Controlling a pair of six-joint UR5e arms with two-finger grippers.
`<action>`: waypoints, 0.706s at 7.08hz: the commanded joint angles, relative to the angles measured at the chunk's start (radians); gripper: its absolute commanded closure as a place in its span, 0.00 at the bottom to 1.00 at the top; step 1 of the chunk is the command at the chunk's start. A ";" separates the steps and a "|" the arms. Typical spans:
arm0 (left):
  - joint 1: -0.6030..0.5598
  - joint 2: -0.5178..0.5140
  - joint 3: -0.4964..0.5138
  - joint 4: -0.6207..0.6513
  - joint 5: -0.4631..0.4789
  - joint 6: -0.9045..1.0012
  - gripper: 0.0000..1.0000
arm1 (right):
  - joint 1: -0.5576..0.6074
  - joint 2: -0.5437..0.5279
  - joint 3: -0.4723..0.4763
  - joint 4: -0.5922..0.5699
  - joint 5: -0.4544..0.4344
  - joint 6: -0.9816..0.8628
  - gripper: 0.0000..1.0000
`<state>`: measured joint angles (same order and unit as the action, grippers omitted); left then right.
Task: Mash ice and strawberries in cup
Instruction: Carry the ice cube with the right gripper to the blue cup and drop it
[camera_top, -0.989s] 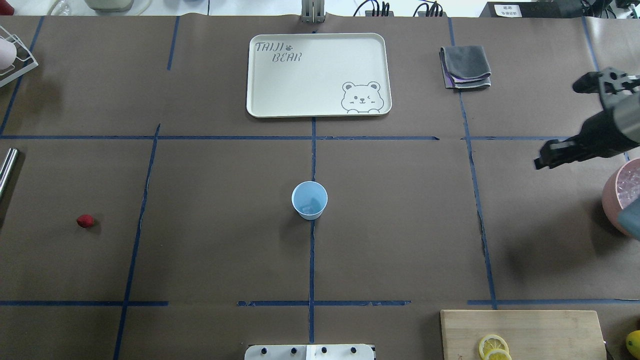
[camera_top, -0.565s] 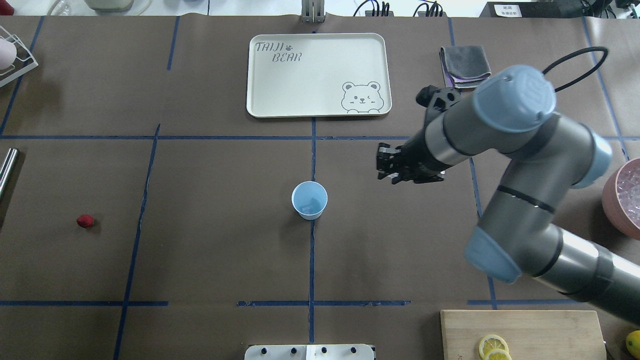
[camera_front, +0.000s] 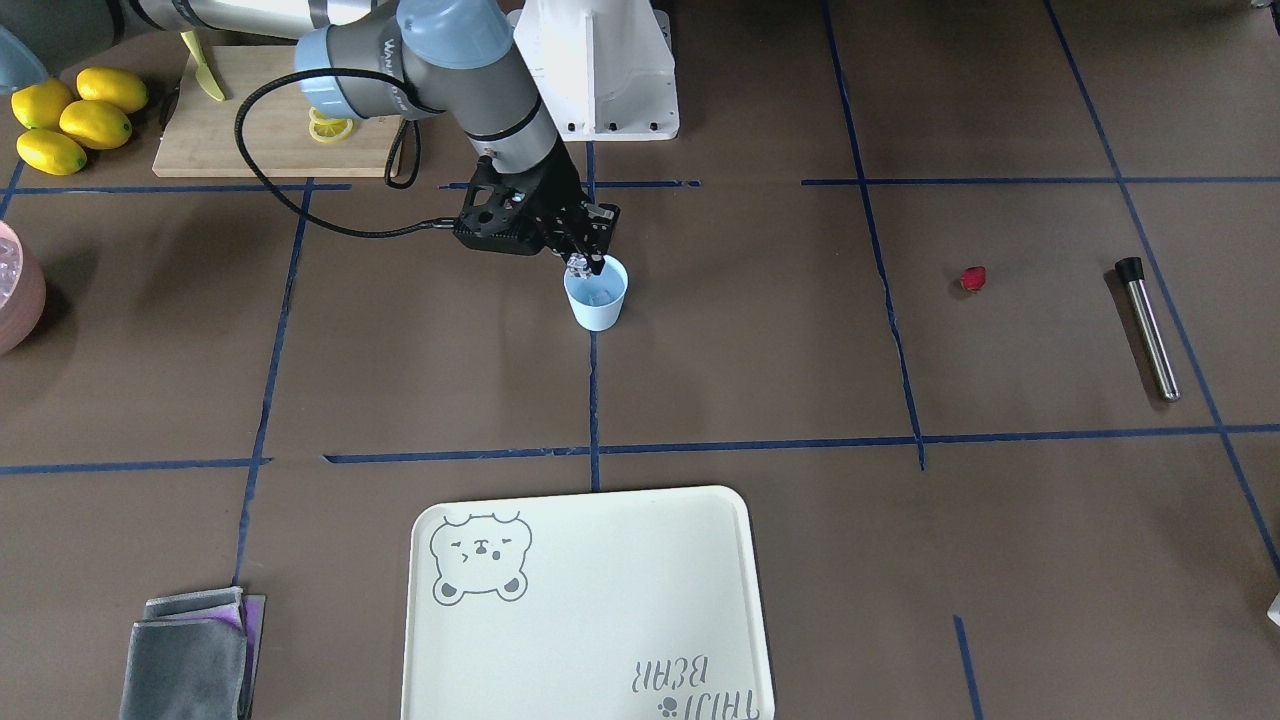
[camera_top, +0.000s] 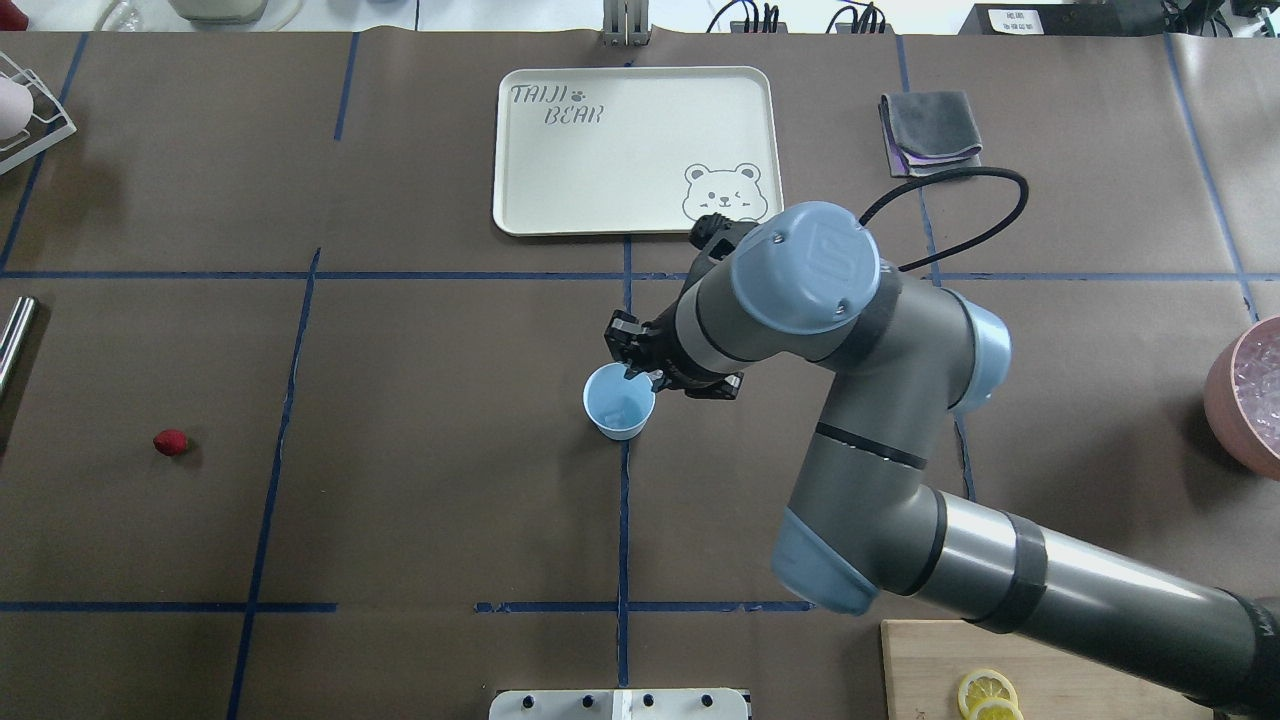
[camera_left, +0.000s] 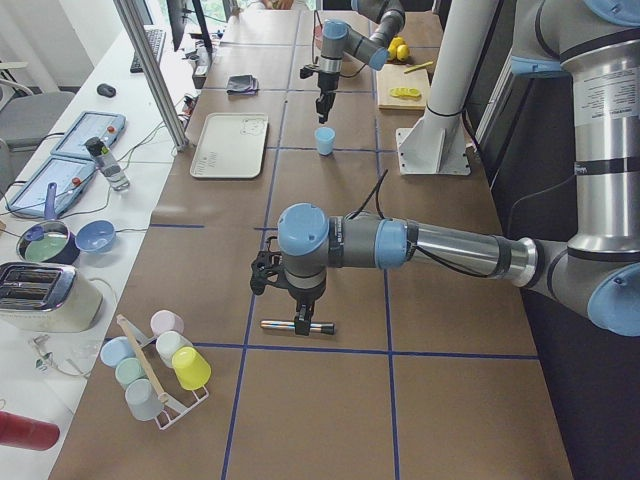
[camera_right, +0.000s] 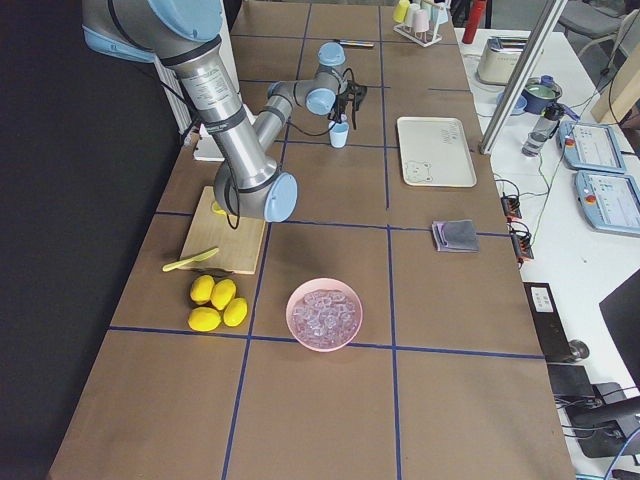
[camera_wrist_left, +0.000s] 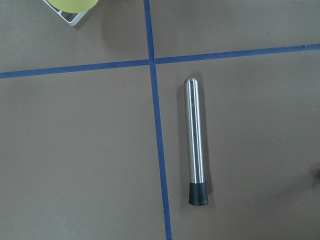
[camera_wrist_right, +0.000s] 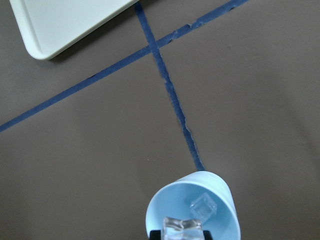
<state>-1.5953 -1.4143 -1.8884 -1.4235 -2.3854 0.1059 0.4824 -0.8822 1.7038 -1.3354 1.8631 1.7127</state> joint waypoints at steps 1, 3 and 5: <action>0.000 0.000 0.000 0.000 0.000 0.000 0.00 | -0.019 0.017 -0.021 0.004 -0.018 0.007 0.76; 0.000 0.000 0.000 0.000 0.000 0.000 0.00 | -0.027 0.012 -0.027 0.004 -0.018 0.002 0.22; 0.000 0.000 0.000 0.000 0.000 0.000 0.00 | -0.027 0.015 -0.026 0.004 -0.018 0.001 0.01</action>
<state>-1.5954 -1.4143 -1.8882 -1.4235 -2.3853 0.1058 0.4566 -0.8681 1.6777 -1.3315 1.8454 1.7150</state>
